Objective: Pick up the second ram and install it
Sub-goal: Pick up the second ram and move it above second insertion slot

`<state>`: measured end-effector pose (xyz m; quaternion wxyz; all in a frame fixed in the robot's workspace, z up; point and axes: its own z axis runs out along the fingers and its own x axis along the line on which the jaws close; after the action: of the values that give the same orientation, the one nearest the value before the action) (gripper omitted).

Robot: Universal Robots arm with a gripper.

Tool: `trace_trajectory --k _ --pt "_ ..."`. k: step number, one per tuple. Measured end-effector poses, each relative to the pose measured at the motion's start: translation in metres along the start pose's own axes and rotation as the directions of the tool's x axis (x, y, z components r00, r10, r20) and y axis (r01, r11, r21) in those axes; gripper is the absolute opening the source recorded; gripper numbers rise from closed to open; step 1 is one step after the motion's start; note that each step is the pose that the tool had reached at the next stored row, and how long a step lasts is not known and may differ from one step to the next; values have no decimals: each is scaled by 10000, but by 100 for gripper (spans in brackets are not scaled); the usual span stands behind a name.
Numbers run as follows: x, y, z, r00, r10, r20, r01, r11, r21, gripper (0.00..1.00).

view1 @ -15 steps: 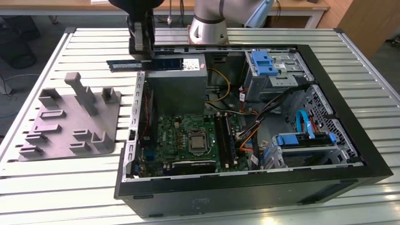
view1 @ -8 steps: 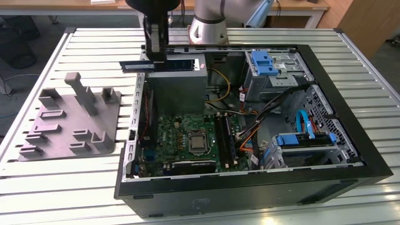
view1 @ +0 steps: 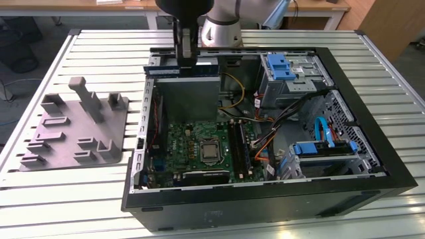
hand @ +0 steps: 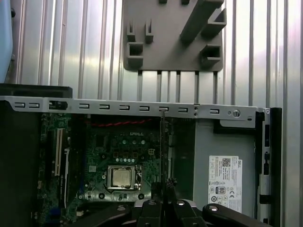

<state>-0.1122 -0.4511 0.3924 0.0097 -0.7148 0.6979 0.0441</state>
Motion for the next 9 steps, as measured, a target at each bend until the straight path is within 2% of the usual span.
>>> trace_trajectory --k 9 --pt "10 -283 36 10000 5 1 -5 10000 -60 14"
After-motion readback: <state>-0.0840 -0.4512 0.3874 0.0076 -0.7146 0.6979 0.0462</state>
